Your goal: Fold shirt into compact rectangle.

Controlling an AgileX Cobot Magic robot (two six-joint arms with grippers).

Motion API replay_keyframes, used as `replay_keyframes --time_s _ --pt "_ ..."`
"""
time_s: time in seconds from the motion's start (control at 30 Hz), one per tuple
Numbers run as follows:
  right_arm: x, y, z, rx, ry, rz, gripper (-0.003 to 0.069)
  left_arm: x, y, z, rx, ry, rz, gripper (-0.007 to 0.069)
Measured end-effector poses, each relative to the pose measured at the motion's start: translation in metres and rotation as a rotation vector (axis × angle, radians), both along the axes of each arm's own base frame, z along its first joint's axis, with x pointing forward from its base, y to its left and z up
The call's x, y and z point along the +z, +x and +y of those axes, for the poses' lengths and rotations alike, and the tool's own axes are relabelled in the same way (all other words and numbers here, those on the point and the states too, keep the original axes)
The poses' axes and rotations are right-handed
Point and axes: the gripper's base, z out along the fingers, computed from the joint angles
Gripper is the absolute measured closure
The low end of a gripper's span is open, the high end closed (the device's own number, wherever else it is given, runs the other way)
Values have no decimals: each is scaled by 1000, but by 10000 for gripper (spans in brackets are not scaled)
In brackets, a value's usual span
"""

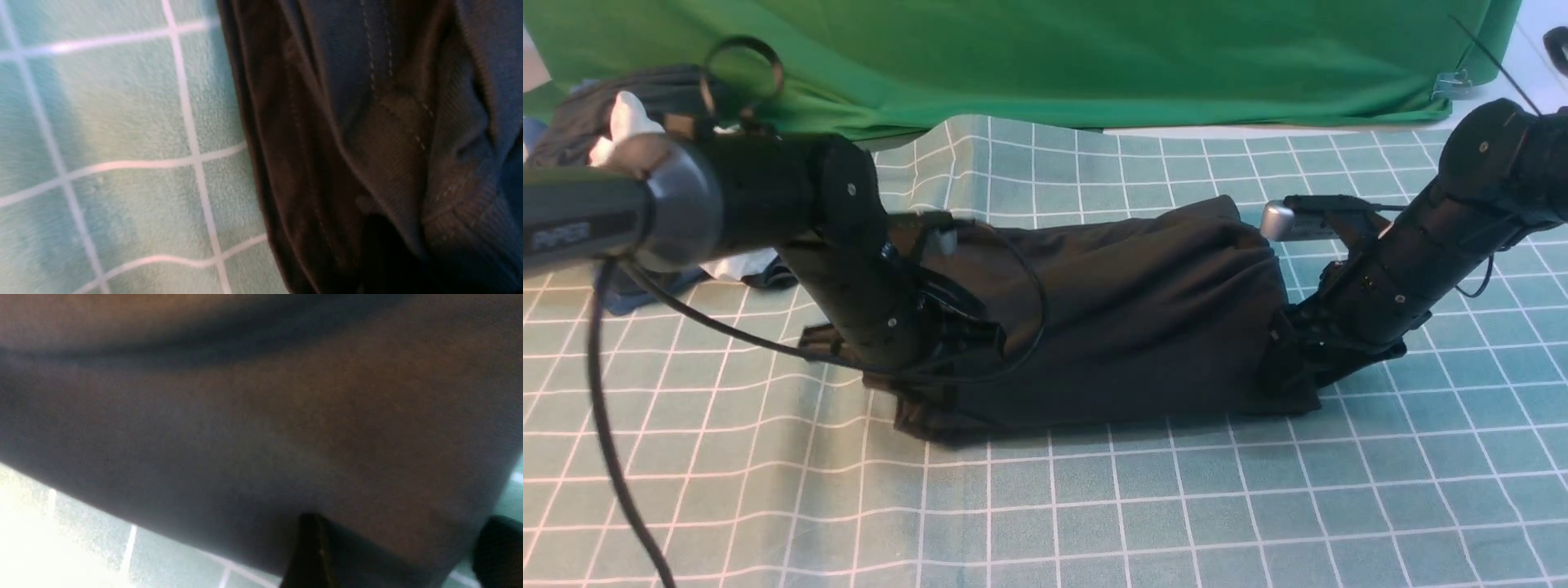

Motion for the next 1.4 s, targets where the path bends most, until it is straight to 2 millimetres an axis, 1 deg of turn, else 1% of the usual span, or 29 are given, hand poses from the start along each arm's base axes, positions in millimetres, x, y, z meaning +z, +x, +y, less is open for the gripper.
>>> replay_keyframes --time_s 0.1,0.17,0.2,0.23,0.27,0.3,0.33,0.4,0.47,0.53,0.57,0.67,0.77,0.83,0.97,1.03,1.17,1.23,1.3,1.33,1.37,1.4 --pt "-1 -1 3 14 -1 4 196 7 -1 1 -5 1 -17 582" --pt "-2 -1 6 23 -1 4 244 8 -2 1 0 0 -18 582" --pt "-2 -2 9 40 1 0 319 8 -2 1 1 0 -17 582" --pt "-3 -3 9 49 1 -1 361 8 -2 1 1 1 -17 582" --pt "-4 -3 11 58 1 -2 423 8 -2 1 0 3 -19 582" --pt "-5 -4 12 71 7 7 557 9 -2 2 -3 9 -19 582" --pt "-4 -5 12 76 10 16 584 10 -3 3 -6 13 -19 582" --pt "-2 -8 12 86 20 44 610 15 -5 4 -13 21 -20 582" --pt "3 -12 12 101 28 68 615 20 -8 6 -23 33 -24 582" --pt "15 -18 9 119 41 85 616 30 -12 8 -27 42 -41 582" --pt "17 -18 9 121 42 86 616 31 -12 8 -28 42 -41 582" --pt "39 -32 7 177 53 121 617 46 -22 12 -39 55 -33 582" --pt "45 -38 6 193 50 129 618 50 -27 13 -44 58 -21 582" --pt "42 -46 3 194 44 154 618 44 -37 15 -44 60 7 582" --pt "21 -67 -1 174 35 237 618 26 -54 18 -30 53 60 582" --pt "14 -76 -3 159 33 255 618 16 -63 20 -14 50 82 583" --pt "9 -89 -5 132 37 271 613 10 -69 20 -2 38 101 585" --pt "10 -90 -6 130 34 265 603 10 -69 20 -1 37 95 585" --pt "8 -92 -12 160 -33 259 565 8 -68 25 -23 78 83 585" --pt "6 -92 -17 162 -64 256 502 8 -68 28 -34 102 81 585" --pt "6 -92 -18 160 -69 254 492 8 -68 28 -34 105 81 585" --pt "6 -92 -19 158 -79 253 412 8 -68 29 -36 112 80 575"
